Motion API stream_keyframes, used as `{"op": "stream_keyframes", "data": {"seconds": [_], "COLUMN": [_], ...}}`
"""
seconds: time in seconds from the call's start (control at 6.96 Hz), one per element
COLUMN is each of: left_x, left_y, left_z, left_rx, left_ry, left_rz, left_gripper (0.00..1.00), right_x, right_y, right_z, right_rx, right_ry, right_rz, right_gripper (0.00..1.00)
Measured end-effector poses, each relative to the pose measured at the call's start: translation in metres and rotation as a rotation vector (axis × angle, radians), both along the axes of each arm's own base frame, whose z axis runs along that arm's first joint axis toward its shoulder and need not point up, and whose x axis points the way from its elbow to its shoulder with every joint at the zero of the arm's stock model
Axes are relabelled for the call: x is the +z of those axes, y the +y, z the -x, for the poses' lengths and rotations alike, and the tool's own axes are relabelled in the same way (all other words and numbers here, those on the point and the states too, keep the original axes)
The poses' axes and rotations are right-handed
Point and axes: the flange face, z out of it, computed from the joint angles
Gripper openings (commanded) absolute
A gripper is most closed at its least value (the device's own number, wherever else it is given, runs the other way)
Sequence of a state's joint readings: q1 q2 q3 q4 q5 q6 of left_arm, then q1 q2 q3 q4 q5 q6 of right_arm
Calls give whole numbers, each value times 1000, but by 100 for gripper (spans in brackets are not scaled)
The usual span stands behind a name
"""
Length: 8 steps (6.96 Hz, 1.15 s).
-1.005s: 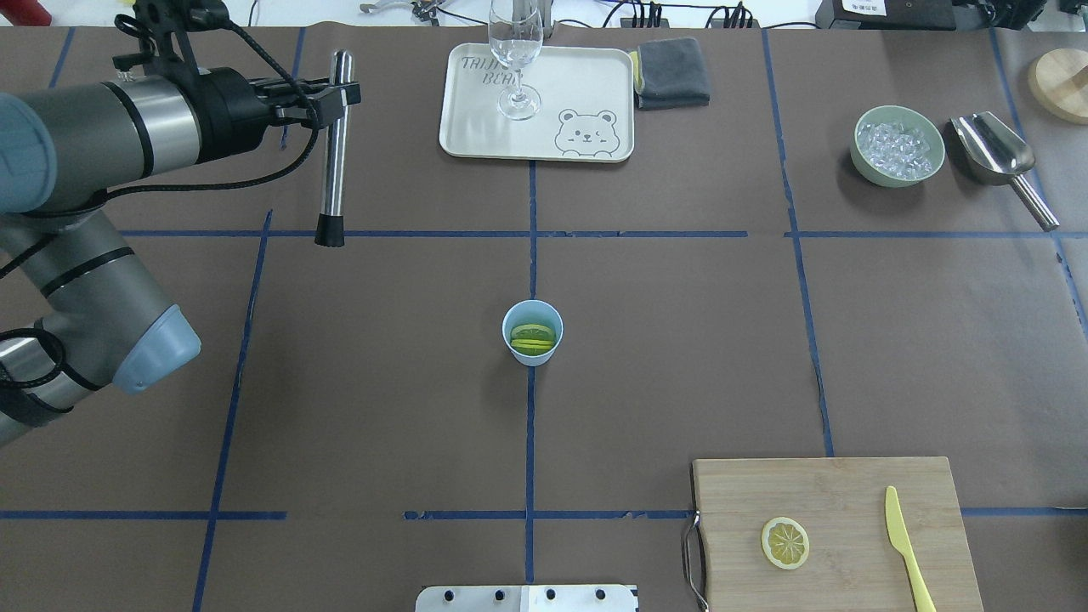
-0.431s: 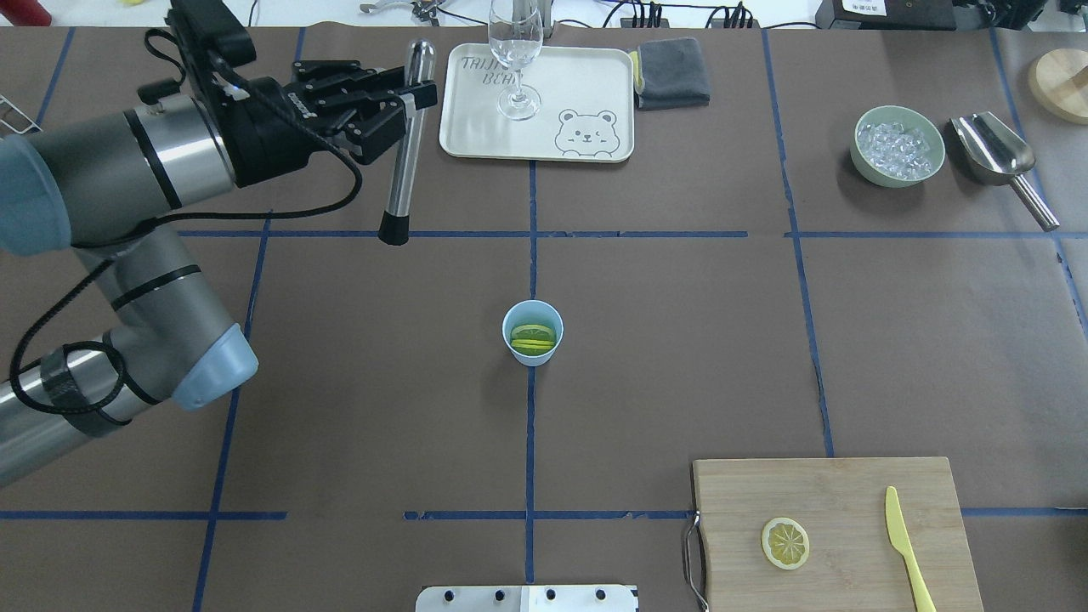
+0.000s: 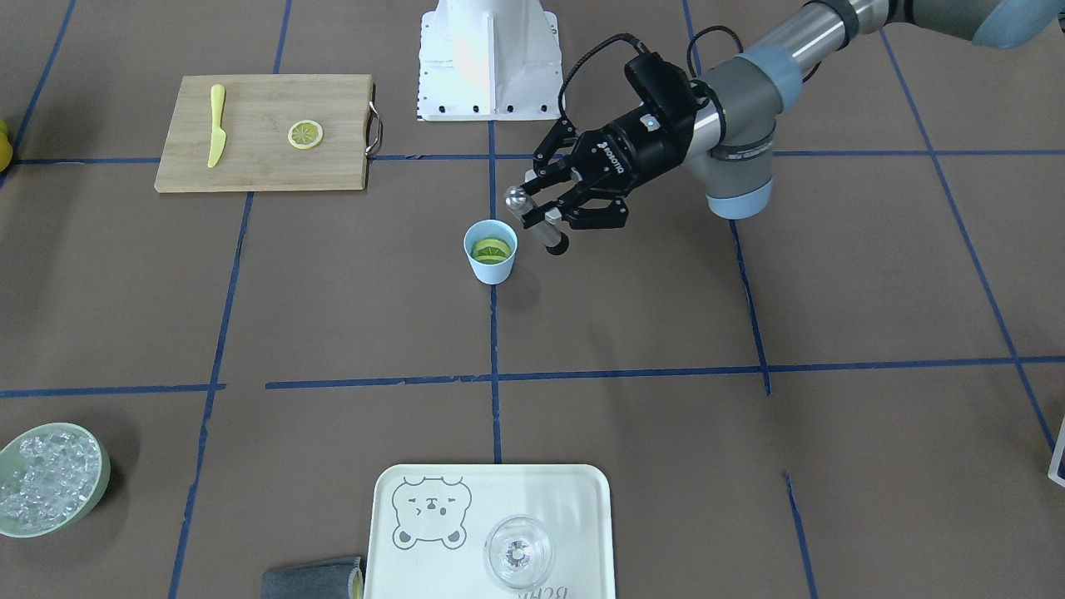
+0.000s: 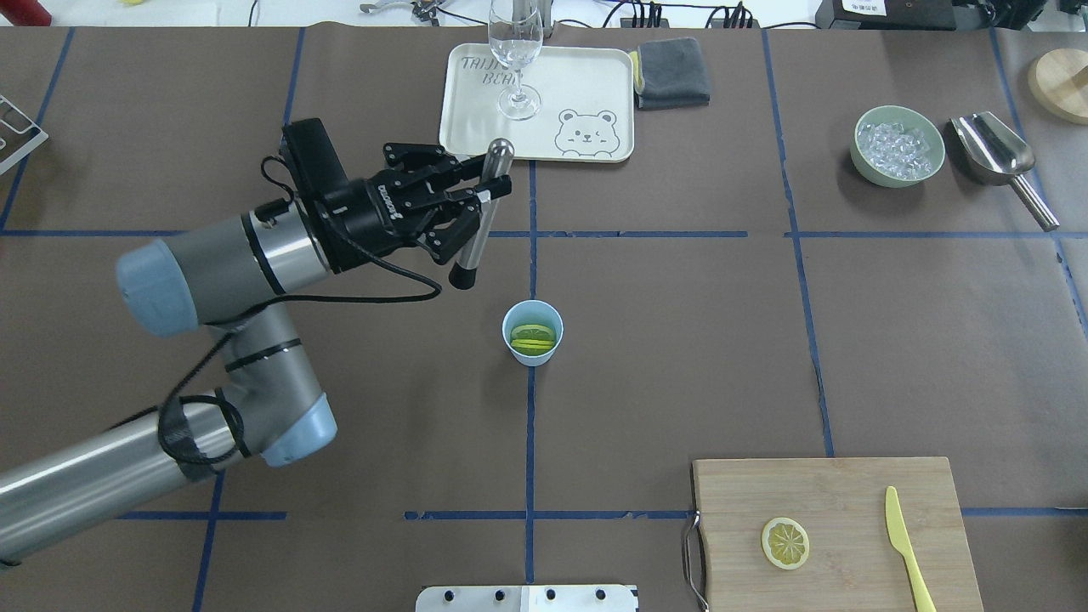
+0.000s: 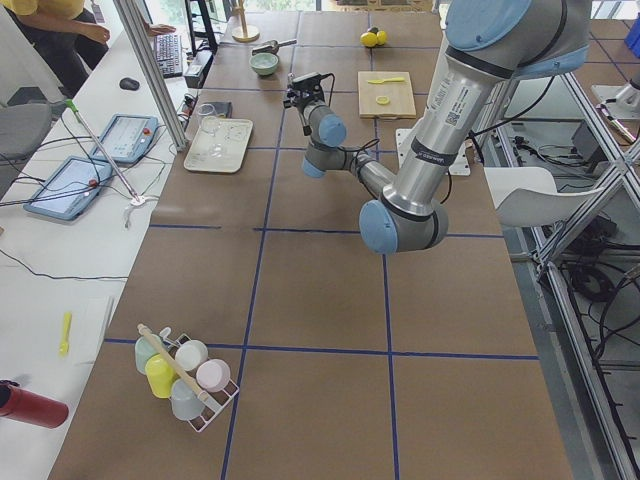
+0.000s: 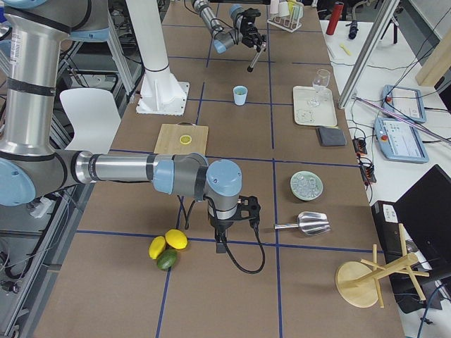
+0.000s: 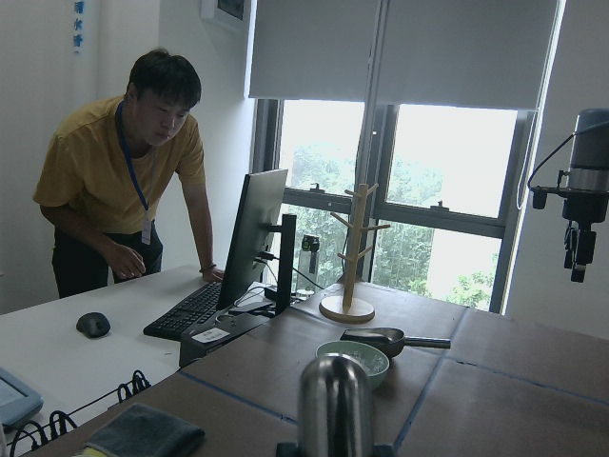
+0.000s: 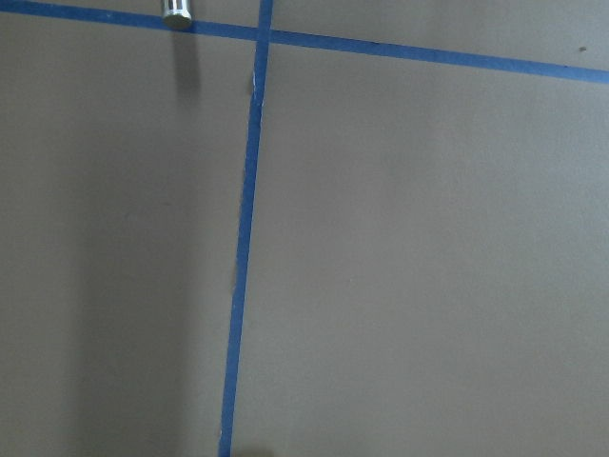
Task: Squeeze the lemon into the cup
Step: 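Lift the muddler with the left gripper and carry it over the cup, then press the muddler down onto the lemon inside the blue cup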
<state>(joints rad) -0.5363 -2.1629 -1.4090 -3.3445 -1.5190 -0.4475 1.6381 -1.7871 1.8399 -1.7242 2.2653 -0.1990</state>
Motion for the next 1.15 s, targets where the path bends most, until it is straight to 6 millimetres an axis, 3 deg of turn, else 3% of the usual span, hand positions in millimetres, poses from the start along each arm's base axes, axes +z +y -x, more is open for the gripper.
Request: {"op": "stream_keyframes", "data": {"seconds": [0.29,0.43,0.86,1.15], "left_x": [-25,-28,-13,3], "left_y": [22,23,23,43], "left_z": [-48,-60,-78,-101], "left_rx": [-22,-26,-34,-26], "left_ry": [70,72,42,25], "left_rz": [22,33,62,99], "left_gripper": [0,0,0,0], "right_x": [0,1,1,1], "right_y": [1,1,1,2], "right_z": [-3,-4,-6,-6], "right_rx": [8,10,14,13], "right_ry": [2,4,6,6], "right_rz": [2,3,3,3], "right_gripper": [100,100,100,100]}}
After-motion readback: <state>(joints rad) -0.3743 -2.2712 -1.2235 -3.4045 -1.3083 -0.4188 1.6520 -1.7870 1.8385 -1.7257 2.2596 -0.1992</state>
